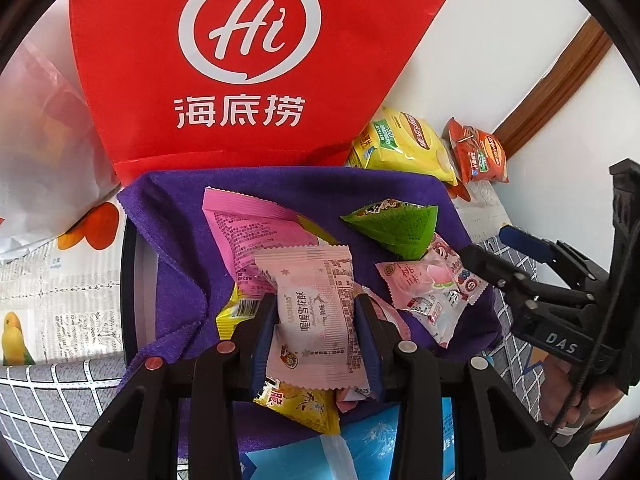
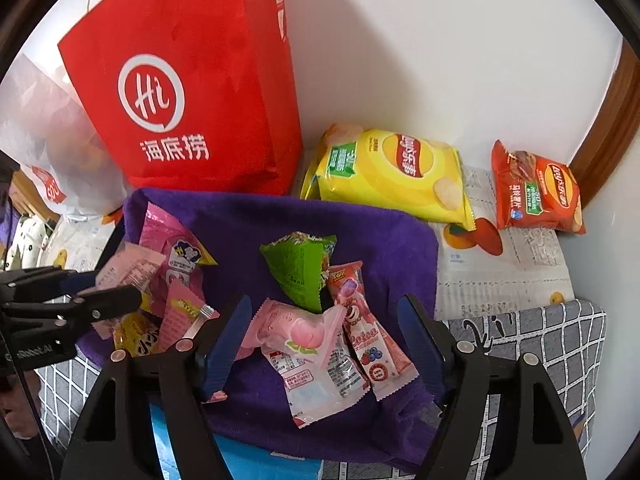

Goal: Organize snacks
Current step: 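Lower and open the right tool onto the towel while the left tool releases the beige packet, then withdraw both tools from the towel back toward the loose snacks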

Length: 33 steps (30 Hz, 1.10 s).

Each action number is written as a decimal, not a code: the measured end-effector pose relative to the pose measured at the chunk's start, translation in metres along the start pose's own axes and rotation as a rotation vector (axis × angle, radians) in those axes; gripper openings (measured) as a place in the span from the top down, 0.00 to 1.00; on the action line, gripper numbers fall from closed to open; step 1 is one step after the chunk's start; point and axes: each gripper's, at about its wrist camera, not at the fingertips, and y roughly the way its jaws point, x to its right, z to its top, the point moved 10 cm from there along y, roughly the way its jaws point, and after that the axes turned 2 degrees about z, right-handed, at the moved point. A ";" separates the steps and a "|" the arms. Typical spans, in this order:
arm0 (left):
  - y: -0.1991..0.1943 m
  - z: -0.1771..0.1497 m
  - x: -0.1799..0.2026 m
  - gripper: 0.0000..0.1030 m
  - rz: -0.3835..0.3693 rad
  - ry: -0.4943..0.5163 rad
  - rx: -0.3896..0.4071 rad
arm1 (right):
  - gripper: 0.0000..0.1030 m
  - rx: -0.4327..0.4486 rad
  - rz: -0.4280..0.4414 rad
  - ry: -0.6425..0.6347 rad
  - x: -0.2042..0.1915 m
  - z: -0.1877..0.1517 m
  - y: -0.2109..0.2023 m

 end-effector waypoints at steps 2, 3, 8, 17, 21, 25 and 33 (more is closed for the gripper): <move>0.000 0.000 0.000 0.64 -0.001 0.001 0.005 | 0.27 0.007 0.002 0.004 0.001 0.002 -0.002; 0.000 0.000 0.001 0.64 0.000 0.002 0.009 | 0.27 0.010 0.003 0.005 0.001 0.002 -0.003; -0.001 0.001 0.002 0.64 -0.007 0.004 0.013 | 0.27 0.021 0.005 0.005 0.000 0.004 -0.007; -0.009 0.005 0.001 0.55 -0.023 -0.007 0.036 | 0.27 0.035 0.002 0.002 -0.001 0.006 -0.012; -0.022 0.009 0.001 0.46 -0.026 -0.005 0.077 | 0.27 0.055 -0.002 0.009 0.000 0.009 -0.020; -0.036 0.012 0.001 0.46 -0.037 -0.005 0.108 | 0.27 0.097 -0.004 0.023 -0.001 0.015 -0.033; -0.064 0.014 0.008 0.46 -0.054 0.016 0.167 | 0.27 0.156 0.033 0.073 -0.011 0.010 -0.060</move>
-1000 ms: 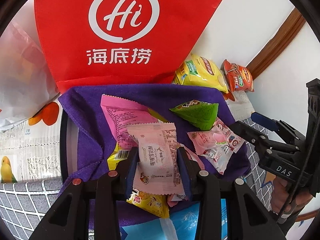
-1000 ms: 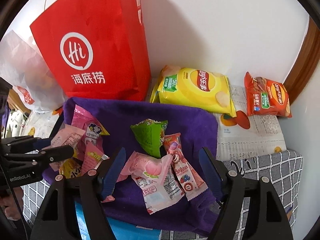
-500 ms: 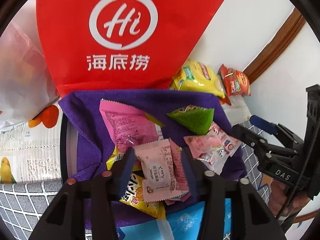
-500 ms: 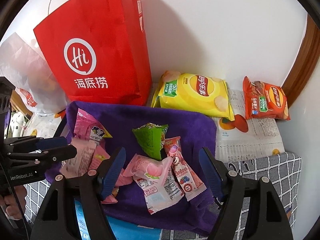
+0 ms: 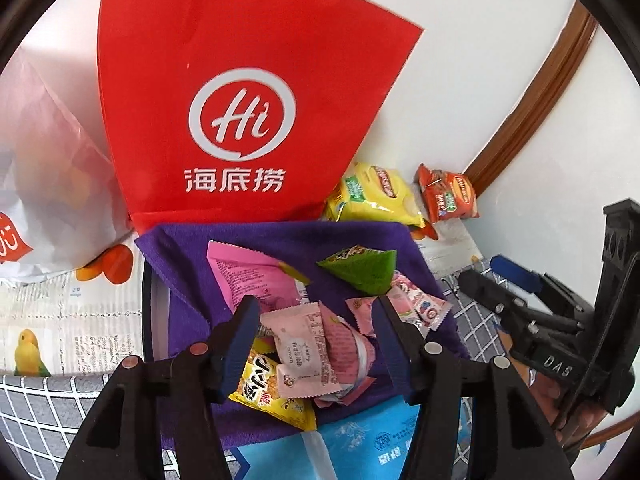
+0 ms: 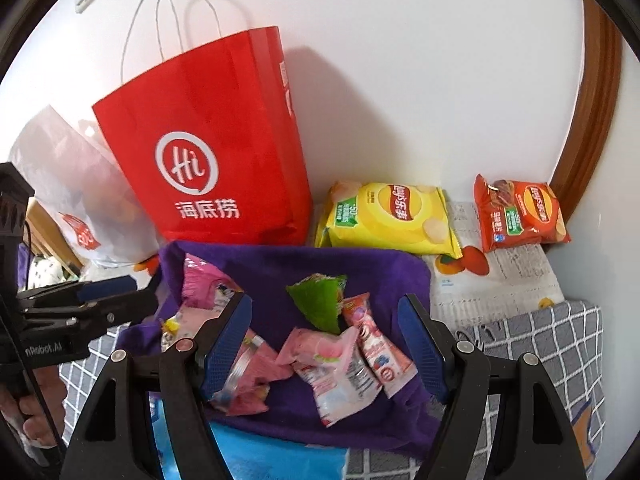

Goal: Organize snacks
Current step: 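Withdraw both tools from the towel back toward the loose snacks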

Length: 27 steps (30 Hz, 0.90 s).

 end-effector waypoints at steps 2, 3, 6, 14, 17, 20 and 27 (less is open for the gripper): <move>-0.007 0.000 0.004 0.46 -0.007 0.012 0.014 | 0.27 -0.002 -0.006 0.009 -0.001 -0.005 -0.006; -0.011 0.001 0.006 0.46 -0.007 0.016 0.021 | 0.27 0.001 -0.004 0.012 -0.002 -0.007 -0.010; -0.023 0.002 0.012 0.46 -0.013 0.029 0.050 | 0.27 0.023 0.016 0.037 -0.005 -0.015 -0.024; -0.055 0.003 0.026 0.46 -0.023 0.055 0.116 | 0.27 0.051 -0.025 0.058 -0.003 -0.036 -0.066; -0.062 0.001 0.036 0.44 -0.014 0.082 0.131 | 0.27 0.080 -0.064 0.052 -0.001 -0.043 -0.085; -0.069 -0.003 0.051 0.43 -0.041 0.117 0.130 | 0.27 0.098 -0.085 0.050 0.001 -0.052 -0.102; -0.106 -0.011 0.063 0.33 -0.024 0.140 0.170 | 0.27 0.030 -0.055 0.059 -0.007 -0.088 -0.124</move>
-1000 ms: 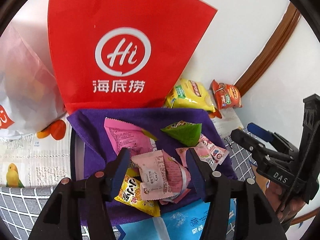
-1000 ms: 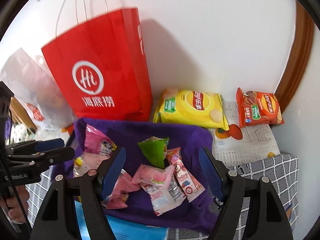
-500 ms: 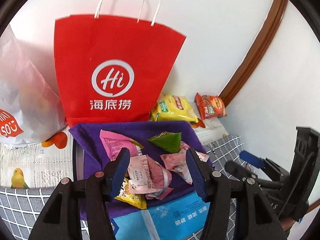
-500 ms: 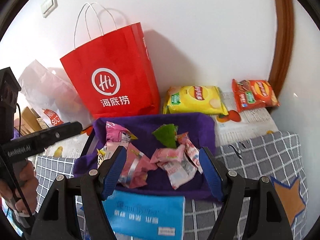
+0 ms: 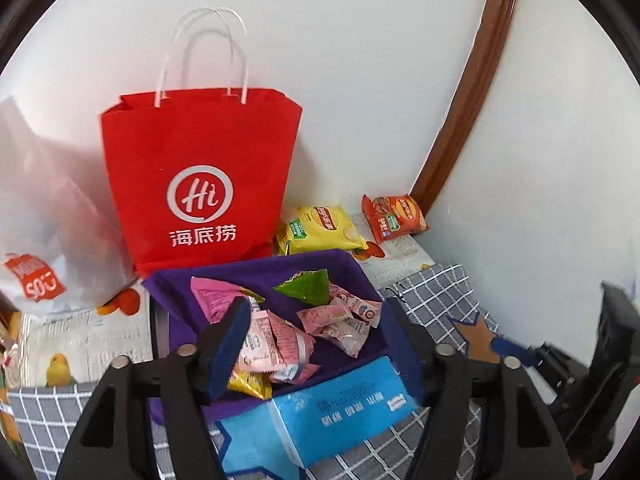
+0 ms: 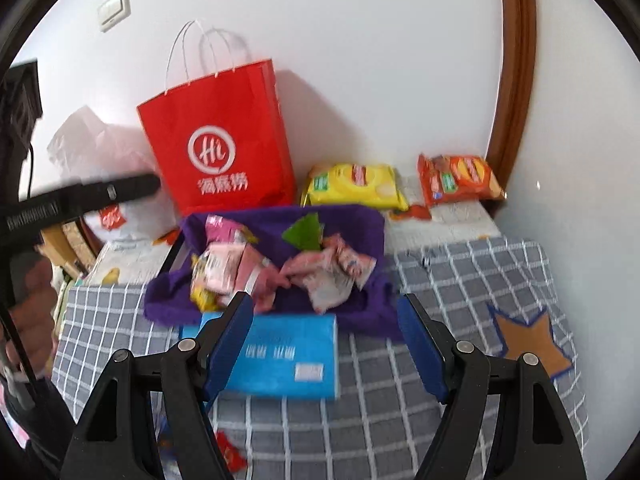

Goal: Organize snacks
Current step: 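Withdraw both tools from the towel back toward the loose snacks, then grasp the red chocolate packet with the right tool while the left tool grasps the blue packet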

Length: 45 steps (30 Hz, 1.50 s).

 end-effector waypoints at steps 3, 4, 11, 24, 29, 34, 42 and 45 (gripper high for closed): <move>-0.015 -0.009 -0.007 0.29 0.031 -0.009 0.009 | 0.28 -0.006 0.040 -0.002 -0.009 -0.018 -0.005; -0.019 -0.013 -0.010 0.29 0.040 -0.009 0.004 | 0.28 -0.016 0.051 -0.003 -0.013 -0.025 -0.004; -0.039 -0.061 -0.044 0.29 0.097 -0.075 -0.026 | 0.37 -0.129 0.102 -0.038 -0.043 -0.085 0.011; -0.048 -0.159 -0.080 0.31 0.120 -0.157 -0.130 | 0.51 -0.276 0.147 0.054 -0.079 -0.174 0.023; -0.053 -0.182 -0.092 0.31 0.119 -0.177 -0.147 | 0.51 -0.293 0.147 0.082 -0.094 -0.186 0.033; -0.051 -0.197 -0.099 0.31 0.114 -0.183 -0.172 | 0.51 -0.333 0.146 0.130 -0.103 -0.197 0.050; -0.043 -0.211 -0.105 0.31 0.094 -0.196 -0.198 | 0.51 -0.333 0.149 0.172 -0.107 -0.191 0.072; -0.038 -0.214 -0.104 0.31 0.089 -0.199 -0.210 | 0.49 -0.337 0.150 0.157 -0.108 -0.187 0.079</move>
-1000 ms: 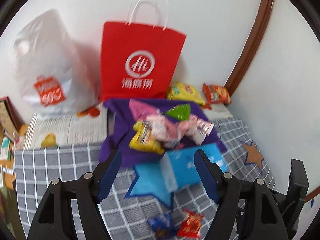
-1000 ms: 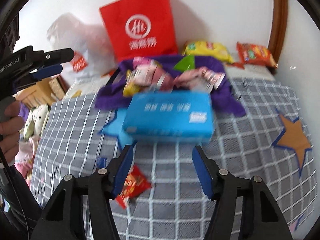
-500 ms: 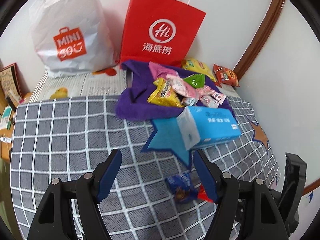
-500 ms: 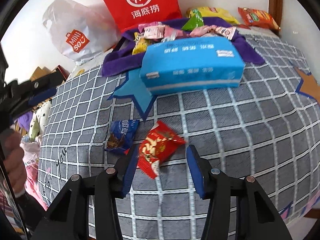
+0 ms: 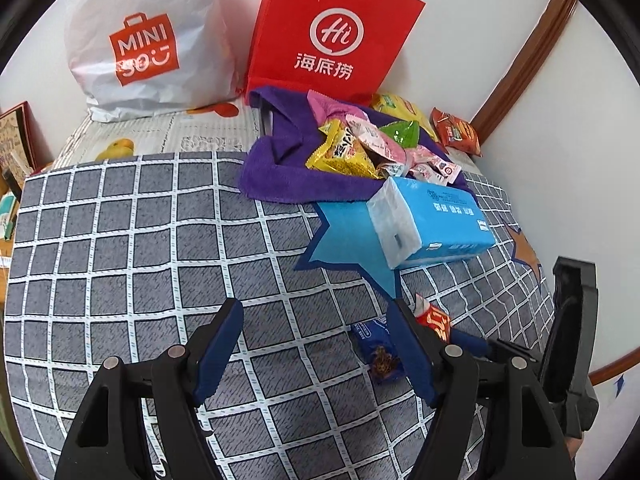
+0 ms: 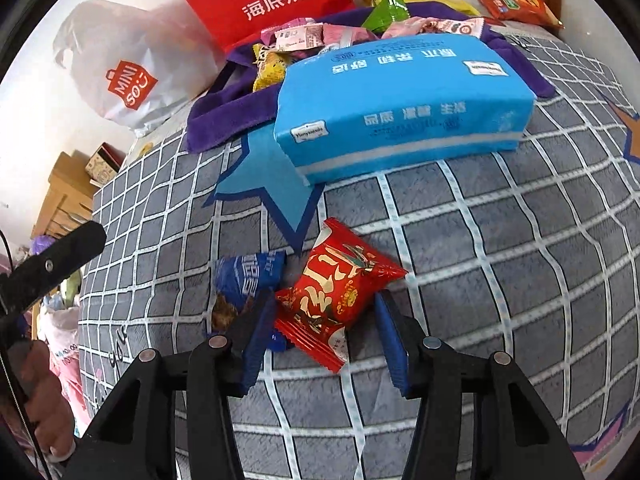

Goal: Organize snacks
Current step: 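Grasp the red chocolate packet with the right tool while the left tool grasps the blue packet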

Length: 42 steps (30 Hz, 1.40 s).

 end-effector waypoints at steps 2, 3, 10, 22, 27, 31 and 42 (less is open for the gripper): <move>0.004 -0.001 0.001 0.31 -0.004 -0.003 -0.008 | 0.48 0.002 0.006 -0.004 0.000 0.005 0.003; 0.005 -0.001 0.001 0.31 -0.005 -0.007 -0.012 | 0.46 0.004 0.011 -0.007 -0.001 0.007 0.005; 0.012 -0.001 -0.006 0.31 0.015 -0.044 -0.025 | 0.42 0.025 0.011 -0.027 -0.003 0.024 0.014; 0.041 -0.029 0.012 0.31 0.025 -0.034 -0.108 | 0.61 0.140 -0.149 -0.195 0.054 0.032 -0.012; 0.061 -0.046 0.042 0.31 -0.033 -0.034 -0.162 | 0.61 0.162 -0.184 -0.144 0.112 0.037 -0.026; 0.070 -0.051 0.064 0.31 0.021 0.026 -0.149 | 0.61 0.191 -0.171 -0.111 0.138 0.044 -0.032; 0.071 -0.044 0.069 0.64 0.253 0.119 -0.027 | 0.60 0.223 -0.232 -0.249 0.135 0.061 -0.023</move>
